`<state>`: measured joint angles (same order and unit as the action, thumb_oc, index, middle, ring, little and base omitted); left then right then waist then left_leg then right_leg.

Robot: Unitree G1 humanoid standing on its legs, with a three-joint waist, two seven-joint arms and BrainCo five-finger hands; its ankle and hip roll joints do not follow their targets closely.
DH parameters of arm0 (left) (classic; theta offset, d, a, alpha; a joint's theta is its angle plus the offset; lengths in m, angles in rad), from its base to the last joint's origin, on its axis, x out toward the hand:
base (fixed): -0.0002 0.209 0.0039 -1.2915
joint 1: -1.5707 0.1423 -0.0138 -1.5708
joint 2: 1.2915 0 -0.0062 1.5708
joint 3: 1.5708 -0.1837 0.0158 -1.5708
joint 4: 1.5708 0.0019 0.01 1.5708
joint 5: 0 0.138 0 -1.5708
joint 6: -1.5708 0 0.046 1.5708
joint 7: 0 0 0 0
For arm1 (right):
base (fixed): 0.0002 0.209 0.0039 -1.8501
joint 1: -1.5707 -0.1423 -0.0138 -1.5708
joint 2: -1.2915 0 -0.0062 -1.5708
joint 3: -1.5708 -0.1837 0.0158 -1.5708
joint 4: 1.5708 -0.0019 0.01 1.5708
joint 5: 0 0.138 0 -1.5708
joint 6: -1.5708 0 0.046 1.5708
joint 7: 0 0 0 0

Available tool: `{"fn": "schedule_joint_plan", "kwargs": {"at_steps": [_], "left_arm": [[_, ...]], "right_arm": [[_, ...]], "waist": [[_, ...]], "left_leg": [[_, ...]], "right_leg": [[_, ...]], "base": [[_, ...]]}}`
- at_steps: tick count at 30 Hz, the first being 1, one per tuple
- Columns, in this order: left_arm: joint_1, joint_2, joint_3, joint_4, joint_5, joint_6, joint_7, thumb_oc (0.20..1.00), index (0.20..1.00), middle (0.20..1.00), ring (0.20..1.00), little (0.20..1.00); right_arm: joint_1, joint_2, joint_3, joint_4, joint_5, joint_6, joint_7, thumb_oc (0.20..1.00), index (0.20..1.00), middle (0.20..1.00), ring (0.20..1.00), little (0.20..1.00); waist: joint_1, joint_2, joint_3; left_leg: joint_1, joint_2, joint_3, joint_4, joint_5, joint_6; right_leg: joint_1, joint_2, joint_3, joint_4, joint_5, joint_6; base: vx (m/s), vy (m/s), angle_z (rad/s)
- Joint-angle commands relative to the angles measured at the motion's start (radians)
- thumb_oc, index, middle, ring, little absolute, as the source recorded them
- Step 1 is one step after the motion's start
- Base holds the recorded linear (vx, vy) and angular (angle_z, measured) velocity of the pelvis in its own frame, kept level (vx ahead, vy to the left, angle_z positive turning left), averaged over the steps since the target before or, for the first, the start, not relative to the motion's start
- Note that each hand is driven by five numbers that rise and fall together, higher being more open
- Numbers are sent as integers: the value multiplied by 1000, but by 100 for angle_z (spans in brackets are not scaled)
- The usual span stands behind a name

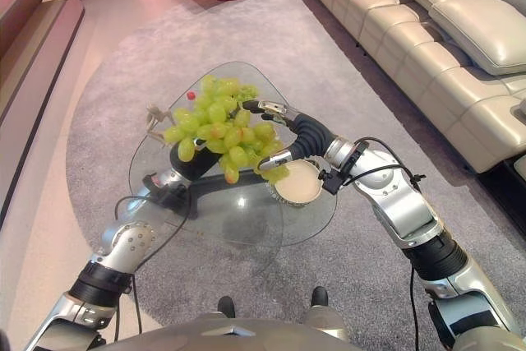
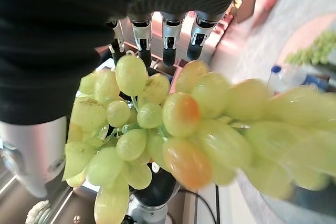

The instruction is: Pick up fruits into the plate

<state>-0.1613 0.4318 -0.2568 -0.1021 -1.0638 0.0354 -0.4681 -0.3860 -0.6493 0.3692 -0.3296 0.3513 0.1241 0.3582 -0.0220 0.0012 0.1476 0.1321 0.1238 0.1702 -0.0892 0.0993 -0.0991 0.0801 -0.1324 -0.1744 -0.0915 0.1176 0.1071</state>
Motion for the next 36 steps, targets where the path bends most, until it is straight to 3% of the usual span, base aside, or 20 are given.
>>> {"fn": "schedule_joint_plan", "kwargs": {"at_steps": [1, 2, 7, 12, 18, 27, 30, 33, 35, 36], "left_arm": [[-52, 23, -23, -57, -65, -64, -30, 200, 200, 200, 200, 200], [-58, 16, -35, -56, -64, -68, -34, 200, 200, 200, 200, 200], [-63, 6, -68, -69, -55, -92, -58, 200, 200, 200, 200, 200], [-79, -6, -101, -81, -48, -158, -24, 200, 200, 200, 200, 200], [-63, 1, -60, -114, -12, -251, 40, 200, 200, 200, 200, 200], [-71, 9, -19, -143, 64, -340, 110, 200, 200, 200, 200, 200], [-76, 4, -18, -148, 90, -348, 130, 200, 200, 200, 200, 200], [-81, 2, -17, -144, 110, -349, 154, 200, 200, 200, 200, 200], [-87, -4, -15, -135, 121, -347, 167, 200, 200, 200, 200, 200], [-90, -16, -11, -129, 137, -342, 179, 200, 200, 200, 200, 200]], "right_arm": [[-67, 19, 24, -63, 119, 10, 26, 1000, 1000, 1000, 1000, 1000], [-66, 41, 48, -61, 215, 63, 82, 1000, 1000, 1000, 1000, 1000], [-27, 111, 131, -74, 383, 175, 158, 1000, 1000, 1000, 1000, 1000], [4, 179, 185, -53, 435, 195, 156, 1000, 1000, 1000, 1000, 1000], [48, 190, 169, -46, 453, 200, 105, 1000, 1000, 1000, 1000, 1000], [76, 203, 158, -33, 461, 223, 51, 1000, 1000, 1000, 1000, 1000], [88, 213, 146, -24, 472, 195, -6, 1000, 1000, 1000, 1000, 1000], [87, 227, 102, -13, 407, 19, -137, 1000, 1000, 1000, 1000, 1000], [80, 246, 78, -11, 399, -34, -187, 1000, 1000, 1000, 1000, 1000], [74, 272, 47, -11, 373, -97, -239, 1000, 1000, 1000, 1000, 1000]], "waist": [[13, -17, -45], [12, -18, -48], [17, -21, -47], [22, -20, -48], [26, -21, -53], [30, -23, -53], [26, -24, -55], [18, -21, -57], [13, -17, -56], [9, -12, -55]], "left_leg": [[12, 0, 12, 41, -153, 4], [11, 1, 12, 39, -151, 3], [7, 2, 6, 42, -151, 4], [6, 1, 1, 41, -151, 4], [5, 2, -5, 35, -148, 3], [4, 1, -13, 33, -146, 1], [6, 3, -14, 33, -146, 1], [7, 4, -15, 34, -146, 2], [7, 5, -15, 36, -147, 2], [7, 4, -17, 36, -149, 4]], "right_leg": [[58, -53, -53, 71, -136, 34], [56, -52, -51, 72, -137, 34], [54, -52, -46, 71, -137, 31], [57, -53, -45, 69, -139, 31], [59, -53, -49, 63, -138, 33], [62, -50, -55, 61, -140, 30], [64, -49, -52, 60, -140, 29], [62, -45, -44, 61, -141, 28], [60, -43, -39, 65, -143, 27], [58, -40, -34, 67, -146, 26]], "base": [[0, 0, 0], [0, 0, 0], [0, 0, 0], [0, 0, 0], [0, 0, 0], [0, 0, 1], [0, 0, 0], [0, 0, 0], [1, 16, 1], [3, 35, 3]]}}
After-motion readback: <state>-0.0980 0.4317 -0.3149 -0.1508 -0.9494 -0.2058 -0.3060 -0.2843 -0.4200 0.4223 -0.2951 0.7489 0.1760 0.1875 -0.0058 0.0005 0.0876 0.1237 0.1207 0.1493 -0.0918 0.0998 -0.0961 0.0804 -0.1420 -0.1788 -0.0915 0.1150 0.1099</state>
